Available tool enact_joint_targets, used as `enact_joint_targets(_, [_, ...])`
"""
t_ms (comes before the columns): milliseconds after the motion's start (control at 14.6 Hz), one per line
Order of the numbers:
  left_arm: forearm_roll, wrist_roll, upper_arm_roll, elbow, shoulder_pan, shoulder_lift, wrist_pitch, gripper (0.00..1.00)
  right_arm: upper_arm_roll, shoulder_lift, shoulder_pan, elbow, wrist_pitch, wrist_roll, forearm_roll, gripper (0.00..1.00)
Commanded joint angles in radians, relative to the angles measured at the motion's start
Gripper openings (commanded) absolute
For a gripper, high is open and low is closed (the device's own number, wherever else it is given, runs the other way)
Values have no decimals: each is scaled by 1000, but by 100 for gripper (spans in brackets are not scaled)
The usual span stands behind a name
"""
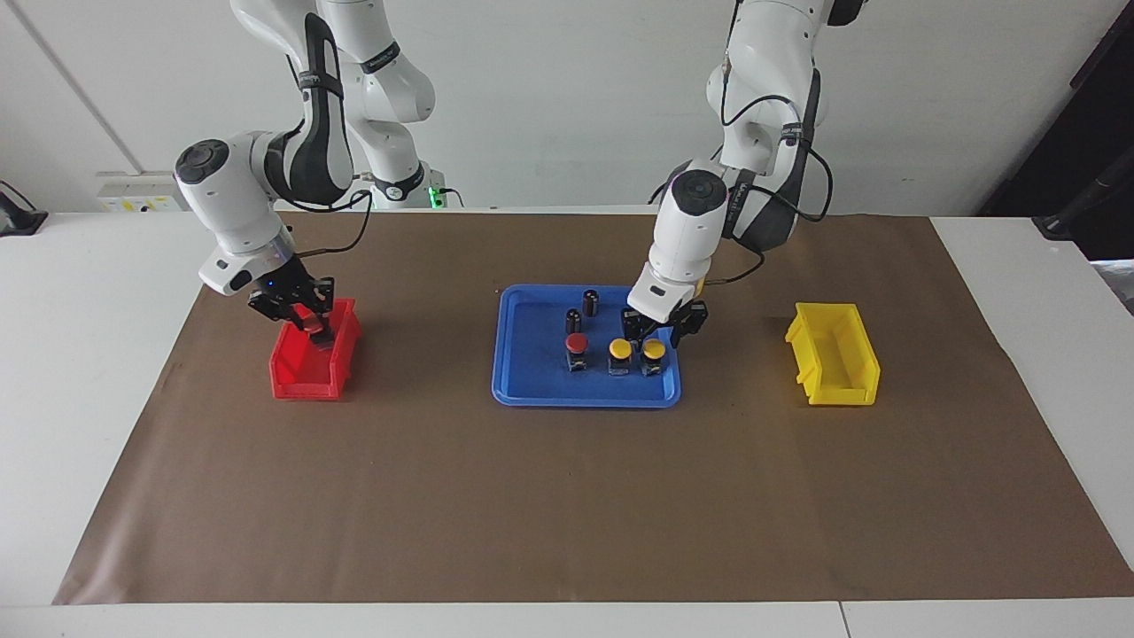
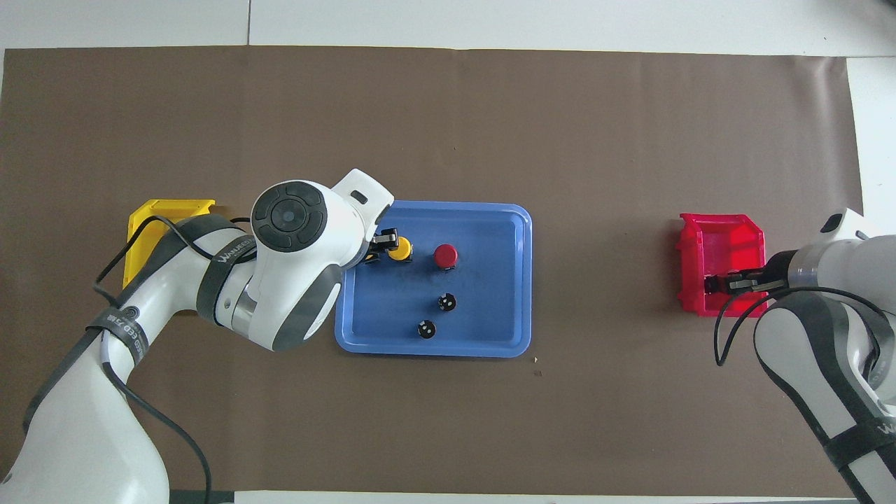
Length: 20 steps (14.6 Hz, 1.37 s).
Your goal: Sort red and yellow buttons by color
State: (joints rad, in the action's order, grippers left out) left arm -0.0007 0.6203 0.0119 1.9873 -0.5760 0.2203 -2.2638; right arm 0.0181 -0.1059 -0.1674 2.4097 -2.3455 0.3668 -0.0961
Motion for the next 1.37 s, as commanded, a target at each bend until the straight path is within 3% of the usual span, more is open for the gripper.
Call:
enact_joint_targets(0, [22,32,-20,7,-21,8,-39,45,10,-28,-18,34,-21,40,-14,20])
enact_joint_targets(68, [22,50,-20,4,-19,11,-40,20,10,-26,-18,32,-18,40,-14,36])
enact_joint_targets(137, [25,55,-20,4,-19,10,-36,8,10,-26,-20,23,-3,41,-14,57])
enact_joint_targets(205, [25,56,-21,-5,-19,11,-28,3,8,-21,-20,8,14,41,-13,69])
enact_joint_targets(274, [25,71,-23,-25,-19,11,-14,1,8,-12,-20,-44,67,40,-8,78])
enact_joint_targets(342, [25,81,-23,-54,-19,8,34,1,8,-2,-18,-104,131,40,-4,81])
enact_joint_targets(479, [25,79,-23,-166,-19,-2,223,1,13,24,-1,-286,309,17,42,86])
enact_joint_targets(616, [25,64,-23,-258,-7,-22,358,1,25,67,37,-455,447,-98,49,99])
enact_joint_targets(753, [24,-49,-32,-266,60,-47,400,1,25,129,182,-625,547,-281,50,99])
enact_joint_targets(890, [24,-211,-32,-271,169,-76,447,1,25,195,372,-725,529,-574,64,99])
enact_joint_targets(1027, [24,-411,-30,-266,304,-120,486,1,25,346,541,-884,514,-849,114,99])
enact_joint_targets(1164, [24,-572,-30,-254,408,-139,497,1,26,422,639,-917,421,-1006,125,99])
enact_joint_targets(1301, [22,-637,-32,-175,453,-169,436,1,26,488,721,-902,368,-1090,174,98])
